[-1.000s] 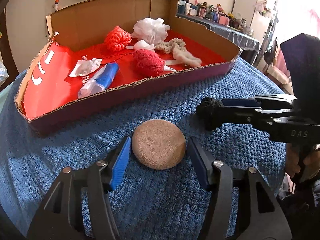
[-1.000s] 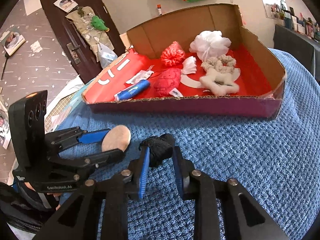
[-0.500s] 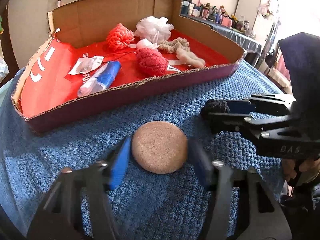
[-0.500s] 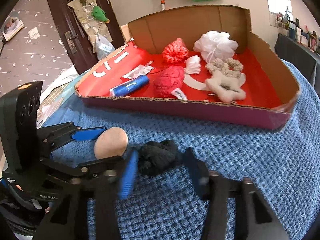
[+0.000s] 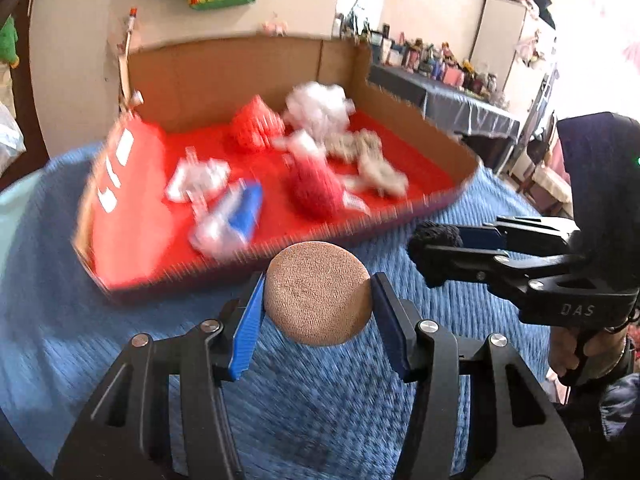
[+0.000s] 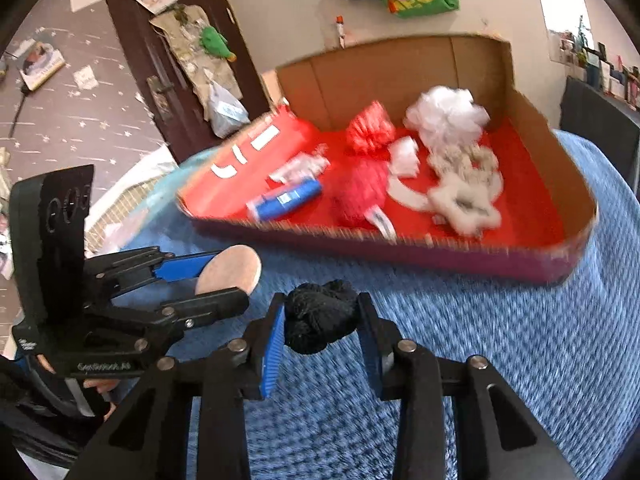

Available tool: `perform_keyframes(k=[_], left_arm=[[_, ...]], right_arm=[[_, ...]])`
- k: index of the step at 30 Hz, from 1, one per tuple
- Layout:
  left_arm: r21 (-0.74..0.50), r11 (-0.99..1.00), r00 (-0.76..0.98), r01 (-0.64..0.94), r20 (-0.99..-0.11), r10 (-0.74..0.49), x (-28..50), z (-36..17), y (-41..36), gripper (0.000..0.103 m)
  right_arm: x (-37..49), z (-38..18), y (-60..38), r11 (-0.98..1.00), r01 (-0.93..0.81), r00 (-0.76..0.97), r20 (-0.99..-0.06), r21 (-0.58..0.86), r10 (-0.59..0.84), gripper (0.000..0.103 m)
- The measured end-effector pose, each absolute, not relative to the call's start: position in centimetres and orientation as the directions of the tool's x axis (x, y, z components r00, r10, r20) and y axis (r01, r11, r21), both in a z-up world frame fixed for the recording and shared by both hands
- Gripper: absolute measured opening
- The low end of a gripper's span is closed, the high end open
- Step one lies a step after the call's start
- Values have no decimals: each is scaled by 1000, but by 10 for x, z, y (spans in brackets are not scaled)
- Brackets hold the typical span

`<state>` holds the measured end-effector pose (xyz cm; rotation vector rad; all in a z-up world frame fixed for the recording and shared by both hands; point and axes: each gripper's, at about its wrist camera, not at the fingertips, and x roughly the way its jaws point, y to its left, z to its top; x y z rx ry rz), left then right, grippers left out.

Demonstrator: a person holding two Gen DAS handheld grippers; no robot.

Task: Organize soft objects
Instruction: 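Carry the sponge and pom-pom over the red box and lower them inside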

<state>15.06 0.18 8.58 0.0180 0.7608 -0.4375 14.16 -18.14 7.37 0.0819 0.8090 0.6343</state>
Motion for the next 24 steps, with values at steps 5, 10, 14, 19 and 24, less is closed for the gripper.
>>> perform_keyframes(k=[5, 10, 14, 19, 24], left_arm=[[-108, 922, 663, 373, -664, -345, 187, 117, 15, 50], [-94, 925, 625, 369, -711, -322, 242, 127, 22, 50], [-69, 930, 597, 362, -749, -288, 276, 122, 20, 50], [-52, 933, 559, 355, -789, -257, 314, 112, 19, 50], [-41, 938, 515, 345, -827, -225, 344, 100, 16, 50]], right_arm=[[161, 112, -177, 798, -532, 549, -602, 283, 580, 37], [191, 139, -168, 785, -560, 555, -582, 267, 594, 37], [217, 151, -160, 780, -570, 548, -587, 259, 595, 37], [245, 154, -152, 783, -565, 531, -612, 260, 586, 37], [268, 147, -145, 787, -560, 503, -647, 260, 573, 37]])
